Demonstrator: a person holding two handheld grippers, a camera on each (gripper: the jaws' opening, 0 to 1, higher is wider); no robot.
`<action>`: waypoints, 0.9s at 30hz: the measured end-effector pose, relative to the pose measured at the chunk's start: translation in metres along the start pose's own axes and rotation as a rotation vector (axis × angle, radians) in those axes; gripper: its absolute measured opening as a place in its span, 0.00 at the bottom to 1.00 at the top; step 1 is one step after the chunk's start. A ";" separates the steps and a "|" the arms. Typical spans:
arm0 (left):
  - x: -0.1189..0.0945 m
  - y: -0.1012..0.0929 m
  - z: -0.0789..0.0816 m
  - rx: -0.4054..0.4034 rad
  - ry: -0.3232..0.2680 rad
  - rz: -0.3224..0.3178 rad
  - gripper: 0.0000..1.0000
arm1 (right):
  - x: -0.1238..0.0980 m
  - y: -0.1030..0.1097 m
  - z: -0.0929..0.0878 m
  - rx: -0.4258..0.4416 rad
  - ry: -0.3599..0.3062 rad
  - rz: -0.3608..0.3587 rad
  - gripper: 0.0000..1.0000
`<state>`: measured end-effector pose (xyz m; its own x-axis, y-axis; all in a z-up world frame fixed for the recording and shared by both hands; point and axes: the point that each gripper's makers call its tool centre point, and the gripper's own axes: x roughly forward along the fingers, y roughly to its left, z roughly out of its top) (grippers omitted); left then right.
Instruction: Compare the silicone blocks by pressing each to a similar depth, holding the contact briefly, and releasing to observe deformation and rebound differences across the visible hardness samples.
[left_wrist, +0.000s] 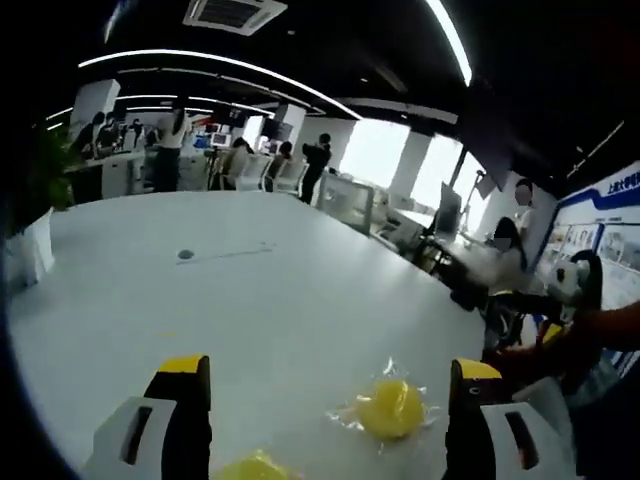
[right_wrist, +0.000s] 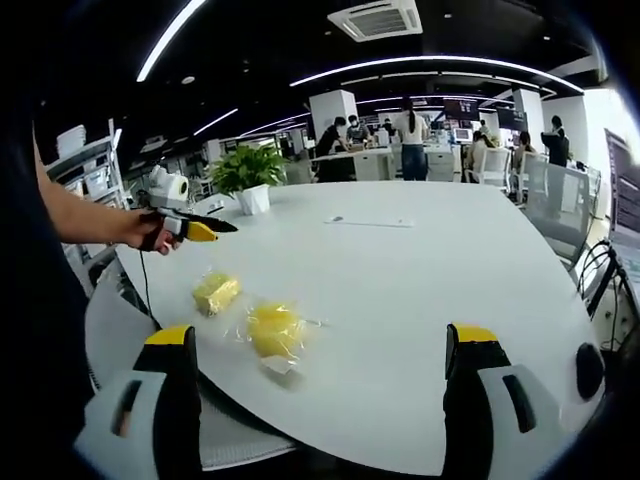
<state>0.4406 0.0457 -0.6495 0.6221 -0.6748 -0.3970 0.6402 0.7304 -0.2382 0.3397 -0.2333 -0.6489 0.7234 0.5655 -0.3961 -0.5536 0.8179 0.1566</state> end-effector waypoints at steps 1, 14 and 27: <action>-0.010 0.001 0.004 0.031 -0.013 -0.003 1.00 | 0.001 0.000 0.001 -0.003 -0.002 0.001 0.97; -0.101 0.039 0.022 0.184 -0.131 0.105 1.00 | 0.017 0.008 0.013 -0.043 -0.009 0.029 0.97; -0.145 0.060 -0.021 0.140 -0.147 0.171 1.00 | 0.027 0.006 0.004 -0.076 0.002 0.026 0.97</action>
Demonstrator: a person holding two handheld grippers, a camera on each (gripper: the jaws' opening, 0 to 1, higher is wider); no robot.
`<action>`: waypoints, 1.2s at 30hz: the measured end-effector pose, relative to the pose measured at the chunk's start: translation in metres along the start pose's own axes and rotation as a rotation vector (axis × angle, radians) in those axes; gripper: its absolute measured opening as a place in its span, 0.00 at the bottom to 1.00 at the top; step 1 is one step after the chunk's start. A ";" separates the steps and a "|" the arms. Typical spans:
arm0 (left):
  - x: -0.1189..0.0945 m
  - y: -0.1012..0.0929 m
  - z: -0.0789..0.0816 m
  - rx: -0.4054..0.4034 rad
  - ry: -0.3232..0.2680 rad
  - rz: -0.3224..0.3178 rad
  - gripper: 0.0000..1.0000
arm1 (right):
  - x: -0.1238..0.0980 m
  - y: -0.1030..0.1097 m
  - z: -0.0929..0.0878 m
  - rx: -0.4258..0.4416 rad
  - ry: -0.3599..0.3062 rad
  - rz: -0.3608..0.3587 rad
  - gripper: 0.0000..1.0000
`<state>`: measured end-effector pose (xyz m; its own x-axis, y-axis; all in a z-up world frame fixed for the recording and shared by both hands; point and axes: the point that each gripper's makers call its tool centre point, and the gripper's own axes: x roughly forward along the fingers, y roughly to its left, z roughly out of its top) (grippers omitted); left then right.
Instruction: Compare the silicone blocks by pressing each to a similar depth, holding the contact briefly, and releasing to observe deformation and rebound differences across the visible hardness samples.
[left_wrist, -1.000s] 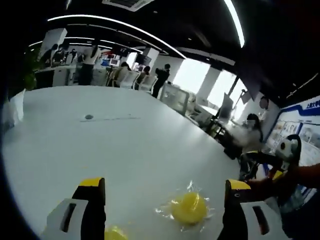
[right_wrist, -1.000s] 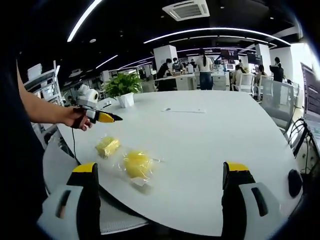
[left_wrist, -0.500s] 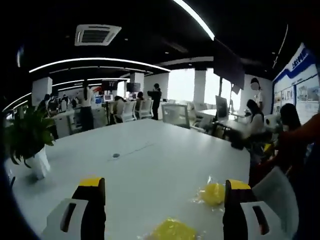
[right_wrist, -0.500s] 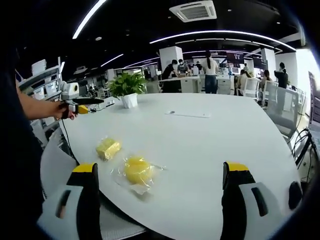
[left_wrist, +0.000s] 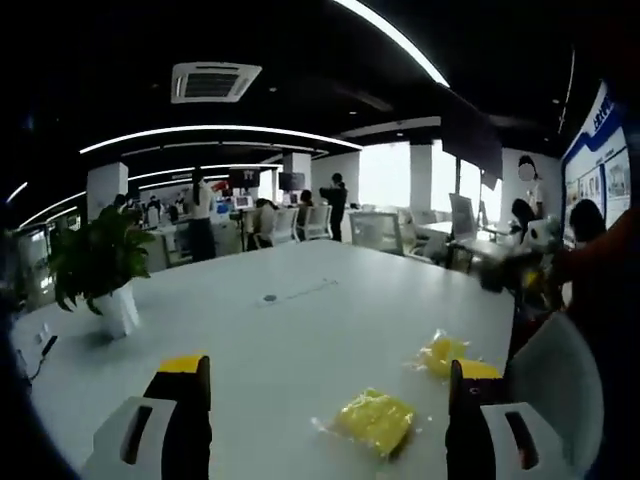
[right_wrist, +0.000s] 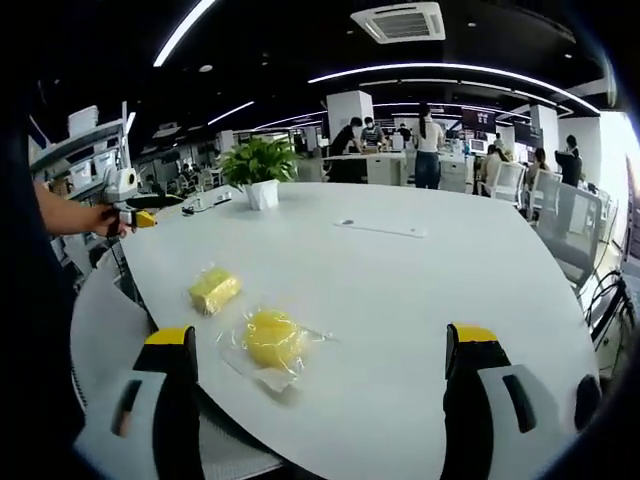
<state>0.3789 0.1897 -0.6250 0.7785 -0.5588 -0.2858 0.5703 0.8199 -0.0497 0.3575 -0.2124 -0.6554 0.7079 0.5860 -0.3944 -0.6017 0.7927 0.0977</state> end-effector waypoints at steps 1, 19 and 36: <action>-0.003 0.003 -0.005 -0.017 0.000 0.010 1.00 | 0.001 0.000 -0.001 0.000 0.000 -0.002 0.97; -0.026 0.017 -0.054 -0.108 0.014 0.091 1.00 | -0.002 -0.009 -0.028 0.041 -0.007 -0.074 0.97; -0.018 0.012 -0.047 -0.125 -0.009 0.099 1.00 | 0.003 -0.012 -0.028 0.058 -0.008 -0.060 0.97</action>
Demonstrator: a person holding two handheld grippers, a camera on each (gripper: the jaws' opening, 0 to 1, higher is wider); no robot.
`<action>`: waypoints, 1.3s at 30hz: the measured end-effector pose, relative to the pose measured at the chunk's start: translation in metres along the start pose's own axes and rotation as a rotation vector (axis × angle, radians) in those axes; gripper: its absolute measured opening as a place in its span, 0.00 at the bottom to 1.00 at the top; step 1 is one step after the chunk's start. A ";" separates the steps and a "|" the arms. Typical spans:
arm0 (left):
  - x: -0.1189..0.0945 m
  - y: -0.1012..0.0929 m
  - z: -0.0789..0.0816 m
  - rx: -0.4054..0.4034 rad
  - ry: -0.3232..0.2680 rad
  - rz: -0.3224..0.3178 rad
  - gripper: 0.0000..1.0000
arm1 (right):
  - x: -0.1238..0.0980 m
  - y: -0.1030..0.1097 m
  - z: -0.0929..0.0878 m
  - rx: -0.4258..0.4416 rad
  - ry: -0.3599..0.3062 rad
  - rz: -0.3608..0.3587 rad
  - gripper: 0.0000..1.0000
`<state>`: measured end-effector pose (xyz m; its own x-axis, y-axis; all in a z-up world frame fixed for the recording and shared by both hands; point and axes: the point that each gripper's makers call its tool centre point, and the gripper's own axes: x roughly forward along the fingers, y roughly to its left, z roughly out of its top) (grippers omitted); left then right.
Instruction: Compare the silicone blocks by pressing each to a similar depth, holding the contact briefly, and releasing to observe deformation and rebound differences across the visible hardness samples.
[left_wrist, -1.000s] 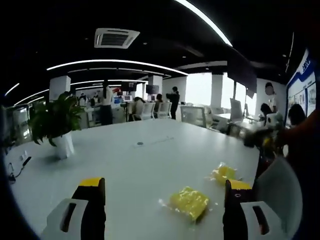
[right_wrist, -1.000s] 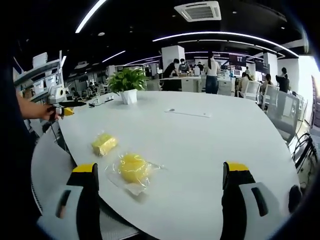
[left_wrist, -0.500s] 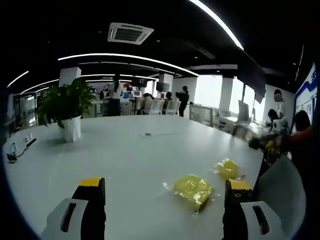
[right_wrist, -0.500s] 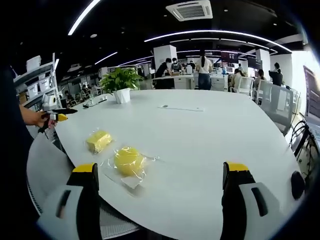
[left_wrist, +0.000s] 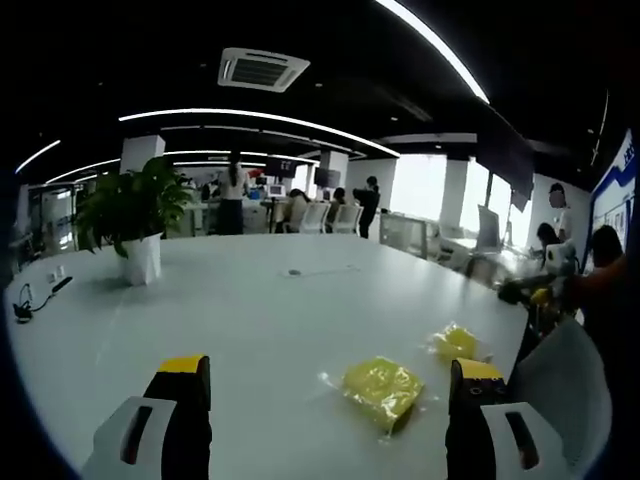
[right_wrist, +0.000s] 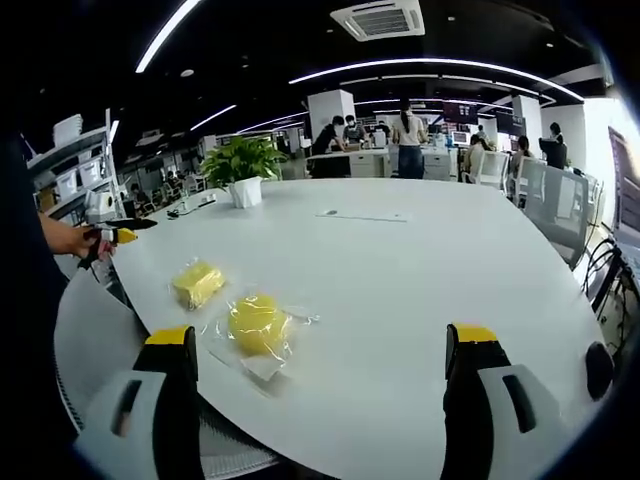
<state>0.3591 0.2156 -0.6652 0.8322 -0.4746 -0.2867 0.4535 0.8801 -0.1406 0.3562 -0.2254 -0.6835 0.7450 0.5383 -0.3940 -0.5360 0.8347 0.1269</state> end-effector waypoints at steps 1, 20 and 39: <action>0.000 0.000 0.000 -0.002 -0.003 -0.001 1.00 | 0.000 -0.001 0.000 -0.001 0.000 -0.003 0.97; 0.006 0.002 -0.007 0.006 0.025 -0.005 1.00 | -0.001 -0.011 -0.005 -0.005 0.026 -0.022 0.97; 0.000 0.005 -0.007 0.006 0.013 0.002 1.00 | -0.001 -0.002 -0.002 -0.006 0.016 -0.018 0.97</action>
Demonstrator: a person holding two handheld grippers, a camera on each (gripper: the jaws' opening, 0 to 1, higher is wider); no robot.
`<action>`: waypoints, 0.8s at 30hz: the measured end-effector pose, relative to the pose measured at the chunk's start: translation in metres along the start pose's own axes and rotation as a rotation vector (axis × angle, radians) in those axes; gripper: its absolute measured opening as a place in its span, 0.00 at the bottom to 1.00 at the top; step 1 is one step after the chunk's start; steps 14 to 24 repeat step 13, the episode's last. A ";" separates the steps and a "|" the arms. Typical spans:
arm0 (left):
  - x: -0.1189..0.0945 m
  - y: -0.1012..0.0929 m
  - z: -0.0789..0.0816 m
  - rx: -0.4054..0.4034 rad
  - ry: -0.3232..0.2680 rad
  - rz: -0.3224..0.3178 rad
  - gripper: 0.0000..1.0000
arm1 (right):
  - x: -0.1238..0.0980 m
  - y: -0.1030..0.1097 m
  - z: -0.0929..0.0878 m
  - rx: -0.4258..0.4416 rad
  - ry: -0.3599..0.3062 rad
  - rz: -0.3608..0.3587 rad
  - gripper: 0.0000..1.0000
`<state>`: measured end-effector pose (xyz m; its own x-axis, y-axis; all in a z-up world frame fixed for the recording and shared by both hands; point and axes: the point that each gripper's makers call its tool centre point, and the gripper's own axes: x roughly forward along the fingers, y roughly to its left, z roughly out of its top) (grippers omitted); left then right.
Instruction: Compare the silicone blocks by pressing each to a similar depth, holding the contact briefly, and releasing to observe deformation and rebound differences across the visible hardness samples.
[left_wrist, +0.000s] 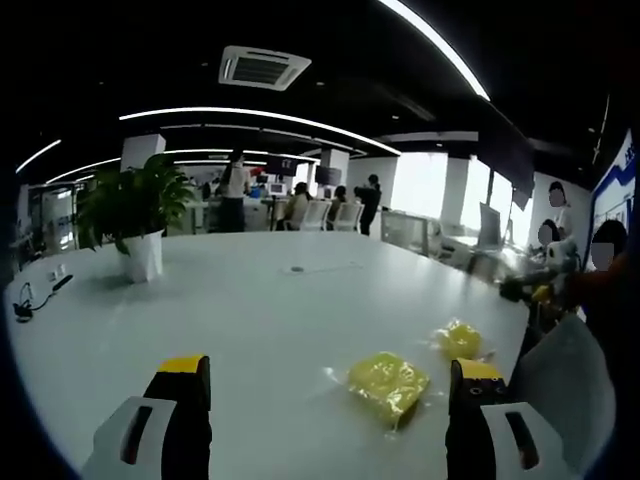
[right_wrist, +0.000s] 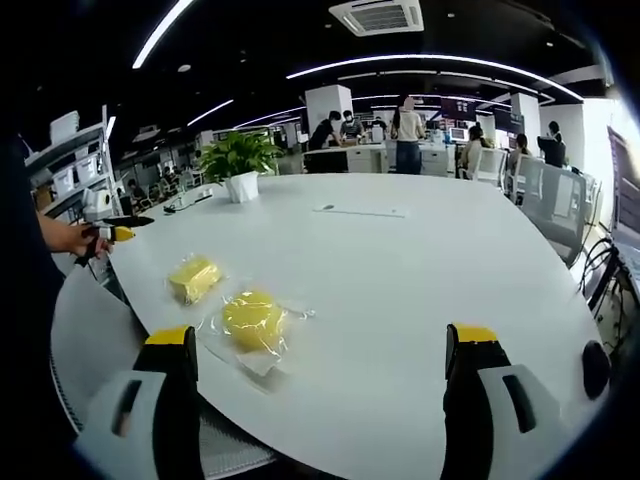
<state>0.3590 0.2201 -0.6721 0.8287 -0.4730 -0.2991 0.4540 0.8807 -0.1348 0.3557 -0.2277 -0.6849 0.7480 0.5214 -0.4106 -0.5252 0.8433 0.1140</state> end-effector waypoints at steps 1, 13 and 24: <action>0.000 -0.001 -0.001 0.000 0.003 -0.001 1.00 | 0.000 0.000 -0.001 0.001 0.002 -0.001 0.97; -0.005 0.002 -0.015 -0.015 0.057 -0.014 1.00 | 0.003 0.001 -0.009 -0.001 0.030 0.006 0.97; -0.005 0.002 -0.015 -0.015 0.057 -0.014 1.00 | 0.003 0.001 -0.009 -0.001 0.030 0.006 0.97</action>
